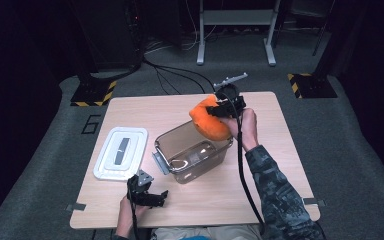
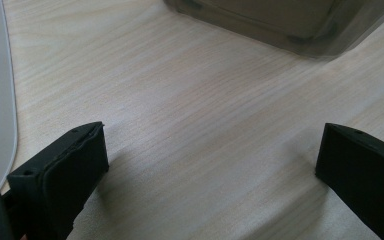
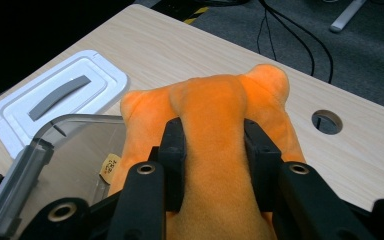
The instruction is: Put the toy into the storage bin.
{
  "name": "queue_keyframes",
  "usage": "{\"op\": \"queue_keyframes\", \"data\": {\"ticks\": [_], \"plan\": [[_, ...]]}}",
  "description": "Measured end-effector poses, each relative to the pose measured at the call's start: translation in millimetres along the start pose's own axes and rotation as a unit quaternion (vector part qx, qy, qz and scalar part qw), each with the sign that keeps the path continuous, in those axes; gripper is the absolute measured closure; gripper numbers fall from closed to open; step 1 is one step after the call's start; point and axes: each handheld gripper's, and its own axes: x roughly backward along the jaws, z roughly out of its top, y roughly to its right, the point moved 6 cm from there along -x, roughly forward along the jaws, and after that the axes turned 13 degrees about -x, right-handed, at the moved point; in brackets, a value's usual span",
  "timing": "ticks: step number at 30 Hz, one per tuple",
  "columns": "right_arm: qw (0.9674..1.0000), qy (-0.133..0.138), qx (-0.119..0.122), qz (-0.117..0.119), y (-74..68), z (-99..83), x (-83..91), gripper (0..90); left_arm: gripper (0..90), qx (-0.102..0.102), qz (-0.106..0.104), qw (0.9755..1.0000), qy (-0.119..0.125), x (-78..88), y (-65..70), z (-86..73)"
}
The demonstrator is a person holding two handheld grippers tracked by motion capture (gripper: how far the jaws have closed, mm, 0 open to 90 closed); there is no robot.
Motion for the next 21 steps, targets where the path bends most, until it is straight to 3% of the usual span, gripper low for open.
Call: {"op": "queue_keyframes", "data": {"ticks": [7, 21], "plan": [[0.9999, -0.006, -0.001, 0.013, -8.7, -7.5, -9.0, 67.1, 0.2, 0.0, 0.0, 1.0, 0.0, 0.0, 0.0, 0.0], [0.9995, -0.017, 0.005, 0.025, -12.4, -20.8, -25.2, 66.0, 0.1, 0.0, 0.0, 1.0, 0.0, 0.1, 0.0, 0.0]]}}
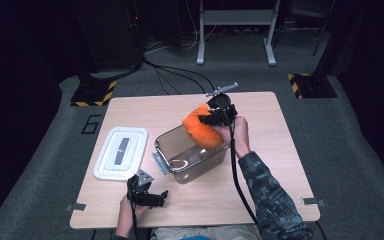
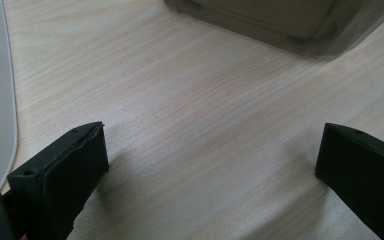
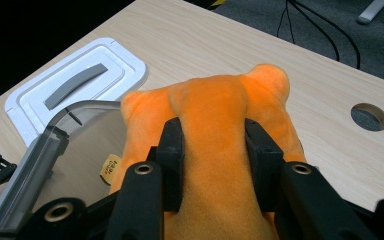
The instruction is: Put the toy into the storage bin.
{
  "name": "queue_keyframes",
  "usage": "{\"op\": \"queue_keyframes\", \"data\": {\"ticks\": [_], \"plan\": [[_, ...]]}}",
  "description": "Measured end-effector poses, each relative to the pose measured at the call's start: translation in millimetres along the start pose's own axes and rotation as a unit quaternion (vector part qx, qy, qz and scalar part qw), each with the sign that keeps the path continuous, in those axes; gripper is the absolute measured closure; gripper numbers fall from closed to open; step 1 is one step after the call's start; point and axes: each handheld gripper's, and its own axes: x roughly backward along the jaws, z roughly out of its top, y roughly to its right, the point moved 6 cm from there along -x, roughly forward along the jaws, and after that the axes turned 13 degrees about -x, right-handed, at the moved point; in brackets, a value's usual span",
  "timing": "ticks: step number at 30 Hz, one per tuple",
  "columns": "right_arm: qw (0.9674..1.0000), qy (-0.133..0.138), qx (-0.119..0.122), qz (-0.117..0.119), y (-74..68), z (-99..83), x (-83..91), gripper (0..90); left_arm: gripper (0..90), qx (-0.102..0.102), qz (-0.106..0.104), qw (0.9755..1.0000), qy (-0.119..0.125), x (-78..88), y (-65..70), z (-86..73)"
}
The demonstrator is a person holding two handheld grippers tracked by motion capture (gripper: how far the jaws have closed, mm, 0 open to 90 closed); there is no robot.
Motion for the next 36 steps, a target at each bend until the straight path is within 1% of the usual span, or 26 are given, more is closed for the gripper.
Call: {"op": "queue_keyframes", "data": {"ticks": [2, 9, 15, 17, 18, 20, 21, 23, 24, 25, 26, 28, 31, 35, 36], "plan": [[1.0, -0.002, 0.002, -0.001, 0.8, -1.7, -1.7, 65.8, 0.1, 0.0, 0.0, 1.0, 0.0, 0.0, 0.0, 0.0], [1.0, -0.005, 0.0, -0.002, 5.8, -6.3, -5.9, 65.2, 0.1, 0.0, 0.0, 1.0, 0.0, 0.0, 0.0, 0.0], [1.0, -0.005, 0.001, 0.005, 7.9, -10.1, -11.1, 64.7, 0.1, 0.0, 0.0, 1.0, 0.0, 0.0, 0.0, 0.0], [0.9999, -0.009, -0.005, 0.007, 7.9, -12.0, -12.8, 64.5, 0.1, 0.0, -0.002, 1.0, 0.0, 0.1, 0.0, 0.0], [0.9999, -0.007, -0.002, 0.007, 8.7, -12.3, -13.8, 64.4, 0.1, 0.001, -0.002, 1.0, 0.0, 0.0, 0.1, 0.0], [0.9999, -0.008, -0.012, 0.009, 9.0, -13.9, -15.6, 64.2, 0.1, 0.0, -0.002, 1.0, 0.0, 0.1, 0.1, 0.0], [0.9999, -0.007, -0.01, 0.01, 9.9, -14.3, -16.6, 64.1, 0.1, 0.001, -0.001, 1.0, 0.0, 0.0, 0.1, 0.0], [0.9998, -0.008, -0.016, 0.012, 10.6, -15.8, -17.9, 63.8, 0.1, 0.0, -0.002, 1.0, 0.0, 0.1, 0.1, 0.0], [0.9998, -0.008, -0.016, 0.013, 11.2, -16.3, -18.8, 63.6, 0.1, 0.004, -0.002, 1.0, 0.003, -0.2, 0.5, 0.4], [0.9997, -0.008, -0.016, 0.014, 11.9, -17.0, -19.4, 63.5, 0.1, 0.001, -0.002, 1.0, 0.0, 0.1, 0.1, 0.1], [0.9996, -0.011, -0.023, 0.016, 12.6, -18.6, -20.0, 63.2, 0.1, -0.003, -0.001, 1.0, -0.001, 0.3, -0.5, -0.1], [0.9997, -0.006, -0.019, 0.018, 13.8, -18.7, -20.9, 63.2, 0.1, -0.002, -0.002, 1.0, -0.001, 0.3, -0.4, -0.1], [0.9993, -0.007, -0.029, 0.021, 15.5, -21.8, -22.9, 62.9, 0.1, -0.002, -0.002, 1.0, -0.001, 0.2, -0.3, -0.1], [0.9992, -0.009, -0.031, 0.023, 17.5, -25.1, -25.3, 62.1, 0.1, -0.002, -0.001, 1.0, 0.0, 0.0, -0.4, 0.1], [0.9992, -0.006, -0.03, 0.024, 18.1, -25.3, -26.5, 61.8, 0.1, -0.002, -0.001, 1.0, 0.0, 0.1, -0.5, 0.1]]}}
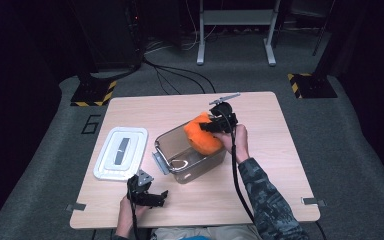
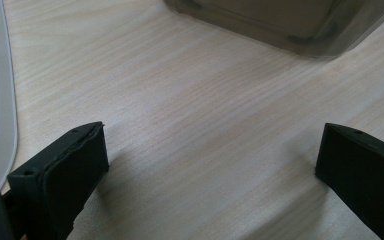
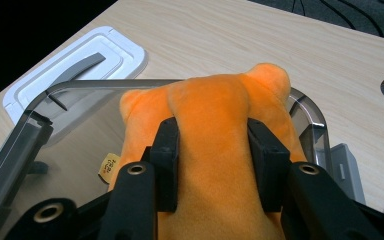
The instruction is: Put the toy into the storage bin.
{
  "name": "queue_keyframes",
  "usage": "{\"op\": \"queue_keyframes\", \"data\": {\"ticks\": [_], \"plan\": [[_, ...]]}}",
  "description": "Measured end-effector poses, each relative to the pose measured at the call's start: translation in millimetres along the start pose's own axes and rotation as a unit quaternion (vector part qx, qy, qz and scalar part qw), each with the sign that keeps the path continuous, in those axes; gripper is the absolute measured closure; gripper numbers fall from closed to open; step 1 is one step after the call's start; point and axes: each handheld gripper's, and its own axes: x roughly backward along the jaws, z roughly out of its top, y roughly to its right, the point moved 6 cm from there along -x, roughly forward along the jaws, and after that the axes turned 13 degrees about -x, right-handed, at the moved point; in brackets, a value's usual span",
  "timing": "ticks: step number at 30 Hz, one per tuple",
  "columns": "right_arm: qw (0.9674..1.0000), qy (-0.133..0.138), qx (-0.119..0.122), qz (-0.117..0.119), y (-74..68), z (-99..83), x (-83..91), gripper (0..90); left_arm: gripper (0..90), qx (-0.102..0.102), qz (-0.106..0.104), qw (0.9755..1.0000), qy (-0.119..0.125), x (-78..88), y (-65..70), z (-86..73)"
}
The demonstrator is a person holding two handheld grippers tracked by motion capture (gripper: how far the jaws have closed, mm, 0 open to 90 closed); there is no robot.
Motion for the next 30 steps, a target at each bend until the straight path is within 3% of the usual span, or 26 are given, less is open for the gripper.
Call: {"op": "queue_keyframes", "data": {"ticks": [11, 14, 25, 30], "plan": [[0.9998, -0.015, -0.013, 0.002, 2.3, -6.5, -5.3, 58.9, 0.1, 0.0, 0.0, 1.0, 0.0, 0.0, 0.0, 0.0], [0.9999, -0.01, -0.003, 0.001, 4.2, -6.9, -8.4, 58.4, 0.1, 0.0, 0.0, 1.0, 0.0, 0.1, 0.0, 0.0], [0.9995, -0.03, -0.011, 0.002, 8.8, -12.4, -15.6, 54.3, 0.1, 0.002, 0.003, 1.0, 0.002, -0.3, 0.1, 0.2], [0.9988, -0.048, -0.004, -0.011, 8.8, -14.4, -19.6, 49.9, 0.1, 0.002, 0.003, 1.0, 0.002, -0.4, 0.2, 0.2]]}}
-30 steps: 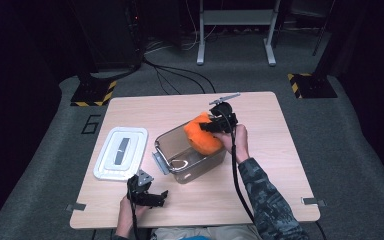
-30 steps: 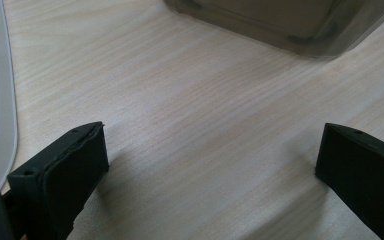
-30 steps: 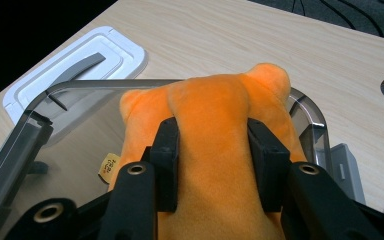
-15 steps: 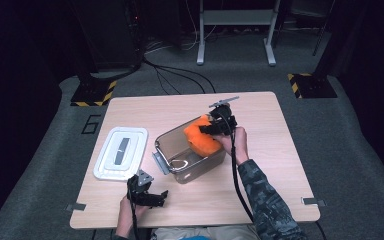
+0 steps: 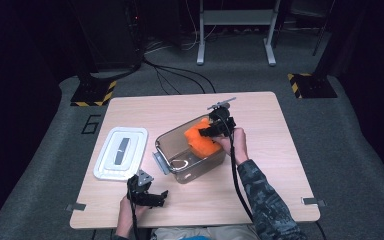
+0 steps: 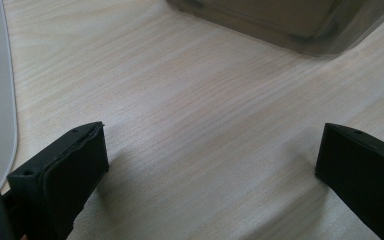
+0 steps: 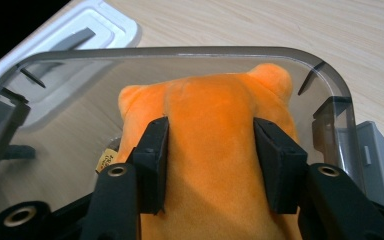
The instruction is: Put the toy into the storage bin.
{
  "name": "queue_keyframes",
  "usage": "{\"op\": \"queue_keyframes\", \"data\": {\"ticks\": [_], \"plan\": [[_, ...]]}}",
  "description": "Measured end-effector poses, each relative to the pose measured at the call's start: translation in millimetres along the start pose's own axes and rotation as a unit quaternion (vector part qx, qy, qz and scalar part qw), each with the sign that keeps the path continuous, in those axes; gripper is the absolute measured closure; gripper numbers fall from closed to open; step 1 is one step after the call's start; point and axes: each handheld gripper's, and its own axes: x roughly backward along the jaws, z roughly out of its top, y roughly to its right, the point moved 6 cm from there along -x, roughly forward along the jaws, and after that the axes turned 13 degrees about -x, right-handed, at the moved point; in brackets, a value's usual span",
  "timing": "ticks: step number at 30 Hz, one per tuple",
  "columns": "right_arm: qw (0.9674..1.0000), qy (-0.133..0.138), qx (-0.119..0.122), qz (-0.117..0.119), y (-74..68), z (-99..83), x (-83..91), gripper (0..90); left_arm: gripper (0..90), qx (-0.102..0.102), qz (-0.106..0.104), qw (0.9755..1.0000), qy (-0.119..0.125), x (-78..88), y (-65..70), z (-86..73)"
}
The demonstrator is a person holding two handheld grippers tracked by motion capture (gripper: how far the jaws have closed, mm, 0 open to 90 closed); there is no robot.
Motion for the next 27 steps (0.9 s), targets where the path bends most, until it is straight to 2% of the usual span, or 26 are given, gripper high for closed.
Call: {"op": "queue_keyframes", "data": {"ticks": [6, 11, 17, 20, 23, 25, 26, 27], "plan": [[0.9999, -0.009, 0.0, -0.007, 1.0, -1.1, -4.0, 46.8, 0.2, 0.003, 0.001, 1.0, 0.002, -0.3, 0.3, 0.3], [0.9997, -0.013, -0.004, -0.019, 3.3, -1.9, -6.3, 38.8, 0.1, 0.0, 0.0, 1.0, 0.0, 0.0, 0.0, 0.0], [0.9995, -0.013, -0.005, -0.027, 4.0, -1.9, -6.5, 38.8, 0.1, 0.001, 0.0, 1.0, 0.001, -0.1, 0.0, 0.1], [0.9991, -0.007, 0.001, -0.042, 5.7, -1.2, -4.9, 43.0, 0.1, 0.0, 0.0, 1.0, 0.0, 0.0, 0.0, 0.0], [0.9991, -0.01, 0.014, -0.039, 4.5, -2.7, -1.0, 50.9, 0.1, 0.0, 0.0, 1.0, 0.0, 0.0, 0.0, 0.0], [0.999, -0.012, 0.018, -0.039, 3.1, -3.6, -0.5, 52.3, 0.1, 0.0, 0.0, 1.0, 0.0, 0.0, 0.0, 0.0], [0.9988, -0.02, 0.032, -0.032, -0.6, -5.6, 0.2, 55.6, 0.1, 0.0, 0.0, 1.0, 0.0, 0.0, 0.0, 0.0], [0.9987, -0.023, 0.033, -0.032, -1.8, -6.2, -0.1, 56.6, 0.1, 0.0, 0.0, 1.0, 0.0, 0.0, 0.0, 0.0]]}}
